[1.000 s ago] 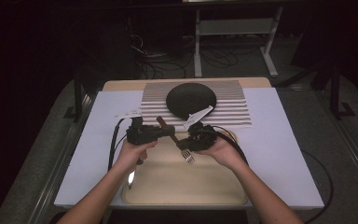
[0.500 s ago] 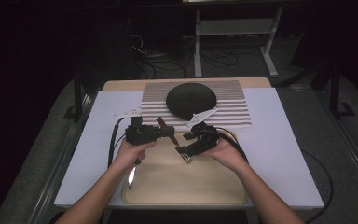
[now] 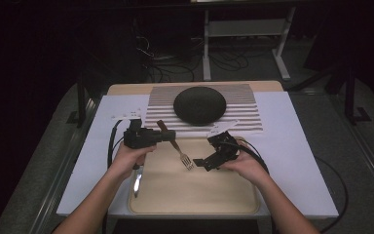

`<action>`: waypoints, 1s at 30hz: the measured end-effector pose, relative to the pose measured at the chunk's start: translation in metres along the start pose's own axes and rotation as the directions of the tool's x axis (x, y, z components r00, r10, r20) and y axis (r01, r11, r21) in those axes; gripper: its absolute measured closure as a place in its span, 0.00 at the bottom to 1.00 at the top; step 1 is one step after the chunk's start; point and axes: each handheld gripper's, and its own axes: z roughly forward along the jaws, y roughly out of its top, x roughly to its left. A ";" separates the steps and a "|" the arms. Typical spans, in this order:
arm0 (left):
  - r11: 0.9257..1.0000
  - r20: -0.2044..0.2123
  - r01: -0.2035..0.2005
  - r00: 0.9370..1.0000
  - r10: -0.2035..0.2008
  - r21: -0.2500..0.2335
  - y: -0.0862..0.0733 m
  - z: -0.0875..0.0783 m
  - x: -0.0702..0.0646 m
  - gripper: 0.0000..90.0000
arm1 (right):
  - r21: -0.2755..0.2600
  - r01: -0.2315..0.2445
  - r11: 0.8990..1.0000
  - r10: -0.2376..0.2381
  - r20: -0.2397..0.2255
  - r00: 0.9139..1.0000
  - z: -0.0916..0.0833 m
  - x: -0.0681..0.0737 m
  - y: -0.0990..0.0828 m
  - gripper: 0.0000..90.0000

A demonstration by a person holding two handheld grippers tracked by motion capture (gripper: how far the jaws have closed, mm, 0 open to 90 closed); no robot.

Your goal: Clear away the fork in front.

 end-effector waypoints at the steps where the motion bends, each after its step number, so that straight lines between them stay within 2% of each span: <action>1: 1.000 -0.003 0.000 1.000 0.000 0.001 0.000 -0.001 0.000 0.90 | -0.002 -0.004 1.000 0.004 0.002 1.000 -0.001 0.000 -0.002 0.00; 5: 1.000 -0.005 -0.006 1.000 0.006 0.011 0.001 -0.005 0.001 0.90 | 0.000 -0.003 1.000 0.003 0.015 1.000 -0.004 -0.001 -0.010 0.00; 7: 1.000 -0.007 -0.007 1.000 0.007 0.016 0.002 -0.008 0.002 0.90 | -0.011 -0.019 1.000 0.019 0.029 0.999 -0.010 -0.002 -0.018 0.00; 15: 1.000 -0.011 -0.013 1.000 0.014 0.012 0.004 -0.018 0.005 0.90 | -0.015 -0.037 0.999 0.037 0.040 0.999 -0.022 -0.004 -0.036 0.00; 17: 1.000 -0.014 -0.016 1.000 0.017 0.011 0.004 -0.022 0.006 0.90 | -0.010 -0.031 0.999 0.032 0.057 0.998 -0.027 -0.004 -0.044 0.00; 20: 1.000 -0.019 -0.012 1.000 0.012 0.008 0.005 -0.025 0.007 0.90 | -0.018 -0.051 0.999 0.052 0.073 0.996 -0.033 -0.005 -0.055 0.00; 30: 1.000 -0.030 -0.011 0.999 0.011 0.001 0.006 -0.035 0.011 0.90 | -0.018 -0.076 0.997 0.077 0.102 0.992 -0.050 -0.008 -0.082 0.00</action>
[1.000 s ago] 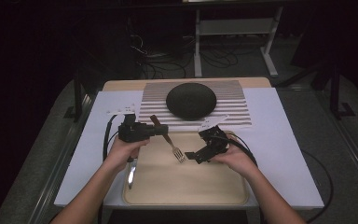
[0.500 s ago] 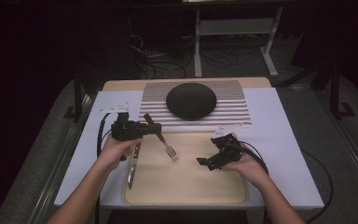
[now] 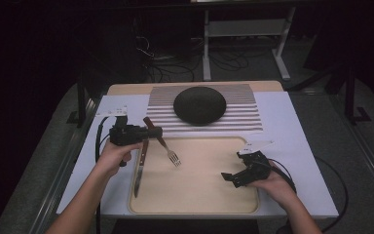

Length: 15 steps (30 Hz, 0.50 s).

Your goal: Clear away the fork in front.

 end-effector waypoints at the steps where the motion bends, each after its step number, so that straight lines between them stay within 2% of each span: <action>1: 1.000 -0.001 0.002 1.000 -0.002 -0.001 0.000 -0.001 0.000 0.90 | 0.000 0.005 1.000 -0.005 0.004 1.000 -0.001 -0.001 -0.002 0.00; 10: 1.000 -0.005 0.000 1.000 0.000 0.012 0.000 -0.005 0.001 0.90 | -0.017 -0.042 0.999 0.043 0.047 0.998 -0.017 -0.007 -0.021 0.00; 15: 1.000 -0.012 0.006 1.000 -0.005 0.027 -0.001 -0.013 -0.005 0.90 | -0.016 -0.054 0.998 0.055 0.057 0.997 -0.022 -0.009 -0.027 0.00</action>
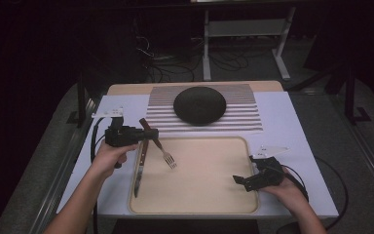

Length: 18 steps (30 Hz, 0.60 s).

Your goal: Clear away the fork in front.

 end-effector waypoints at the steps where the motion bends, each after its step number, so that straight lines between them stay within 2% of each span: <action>1: 1.000 -0.003 0.000 1.000 0.000 0.005 -0.001 -0.002 -0.002 0.90 | 0.000 -0.001 1.000 0.001 0.000 1.000 0.000 0.000 0.000 0.00; 11: 0.998 -0.030 0.036 0.999 -0.034 0.052 -0.022 -0.028 -0.008 0.90 | 0.011 0.002 1.000 -0.002 0.006 1.000 0.002 -0.001 0.000 0.00; 18: 0.997 -0.028 0.048 0.999 -0.046 0.052 -0.029 -0.036 -0.013 0.90 | 0.015 0.005 1.000 -0.005 0.007 1.000 0.002 0.000 0.000 0.00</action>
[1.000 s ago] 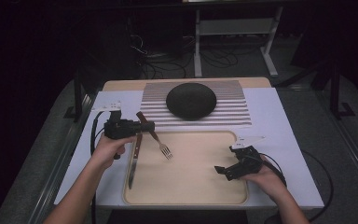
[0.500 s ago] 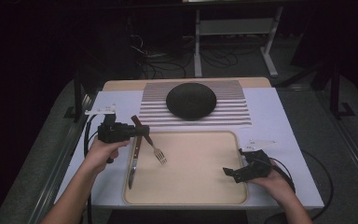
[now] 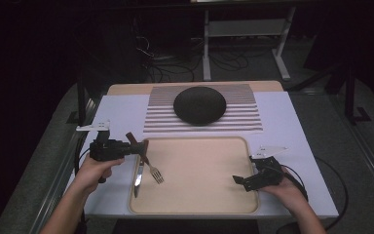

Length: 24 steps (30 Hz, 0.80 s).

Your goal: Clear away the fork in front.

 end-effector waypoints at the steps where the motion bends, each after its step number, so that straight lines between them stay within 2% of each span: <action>1: 1.000 0.001 0.002 1.000 -0.002 -0.001 0.000 0.000 0.001 0.90 | 0.000 0.000 1.000 0.000 0.000 1.000 0.000 0.000 0.000 0.00; 5: 1.000 0.001 0.010 1.000 -0.010 -0.010 0.001 0.005 0.006 0.89 | 0.002 0.001 1.000 -0.001 0.000 1.000 0.000 0.000 0.000 0.00; 9: 1.000 -0.016 0.015 1.000 -0.015 -0.008 0.004 0.012 0.013 0.88 | 0.003 0.002 1.000 -0.002 0.002 1.000 0.001 0.000 0.000 0.00; 17: 0.999 -0.080 0.032 0.996 -0.032 0.005 0.010 0.031 0.030 0.83 | 0.011 0.011 1.000 -0.011 0.000 1.000 0.002 0.001 0.001 0.00; 24: 0.999 -0.111 0.050 0.993 -0.048 0.017 0.011 0.045 0.042 0.81 | 0.008 0.010 1.000 -0.010 -0.003 1.000 0.002 0.001 0.001 0.00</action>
